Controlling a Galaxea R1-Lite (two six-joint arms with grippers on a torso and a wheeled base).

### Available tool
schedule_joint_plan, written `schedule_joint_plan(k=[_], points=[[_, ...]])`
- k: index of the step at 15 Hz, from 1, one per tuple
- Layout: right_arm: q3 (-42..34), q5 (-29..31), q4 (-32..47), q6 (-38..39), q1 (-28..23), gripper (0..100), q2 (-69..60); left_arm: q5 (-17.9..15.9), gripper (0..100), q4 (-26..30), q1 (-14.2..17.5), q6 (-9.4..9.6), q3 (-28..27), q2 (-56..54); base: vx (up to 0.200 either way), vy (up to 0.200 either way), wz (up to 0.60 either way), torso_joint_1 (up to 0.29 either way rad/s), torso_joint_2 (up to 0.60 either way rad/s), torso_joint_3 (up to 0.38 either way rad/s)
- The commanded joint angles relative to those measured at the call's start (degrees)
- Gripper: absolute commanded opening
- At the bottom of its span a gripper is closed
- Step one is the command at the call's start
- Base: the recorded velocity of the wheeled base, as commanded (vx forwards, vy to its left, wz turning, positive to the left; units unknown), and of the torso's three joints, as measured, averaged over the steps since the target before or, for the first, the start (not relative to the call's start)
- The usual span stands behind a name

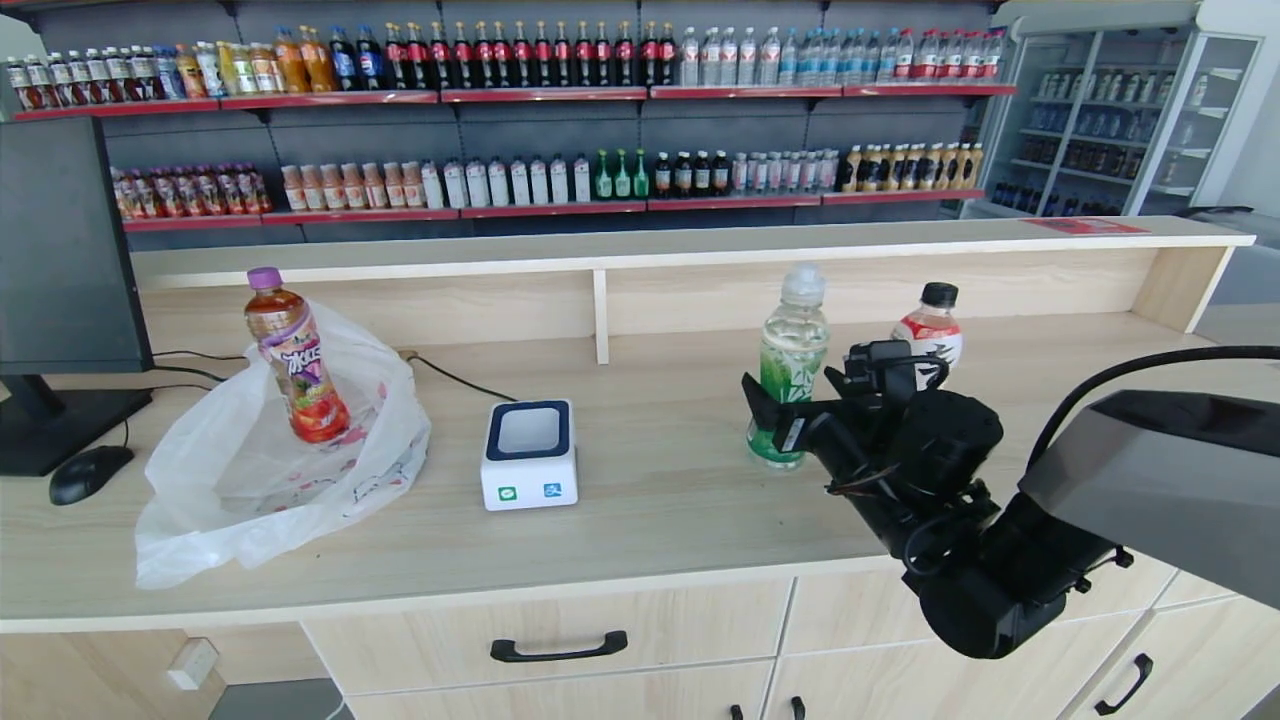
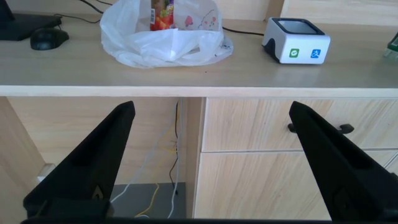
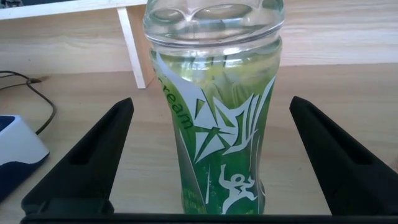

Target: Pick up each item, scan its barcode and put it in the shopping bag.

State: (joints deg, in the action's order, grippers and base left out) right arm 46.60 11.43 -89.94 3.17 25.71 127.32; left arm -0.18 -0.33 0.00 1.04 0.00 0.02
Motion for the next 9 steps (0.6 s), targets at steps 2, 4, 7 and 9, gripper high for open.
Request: schedule_joint_plan(k=[2, 4, 7, 9], points=[[2.2, 0.0, -0.1, 0.0, 0.0, 100, 1.8, 0.0, 100, 0.0, 0.0, 0.02, 0.0, 0.0, 0.0, 0.0, 0.0, 0.0, 0.0, 0.0], [3.3, 0.0, -0.1, 0.0, 0.0, 100, 2.8, 0.0, 100, 0.0, 0.0, 0.11, 0.0, 0.0, 0.0, 0.0, 0.0, 0.0, 0.0, 0.0], [4.1, -0.2, -0.1, 0.2, 0.0, 100, 3.3, 0.0, 100, 0.0, 0.0, 0.11, 0.0, 0.0, 0.0, 0.0, 0.0, 0.0, 0.0, 0.0], [5.2, -0.3, -0.1, 0.3, 0.0, 100, 4.0, 0.0, 100, 0.0, 0.0, 0.11, 0.0, 0.0, 0.0, 0.0, 0.0, 0.0, 0.0, 0.0]])
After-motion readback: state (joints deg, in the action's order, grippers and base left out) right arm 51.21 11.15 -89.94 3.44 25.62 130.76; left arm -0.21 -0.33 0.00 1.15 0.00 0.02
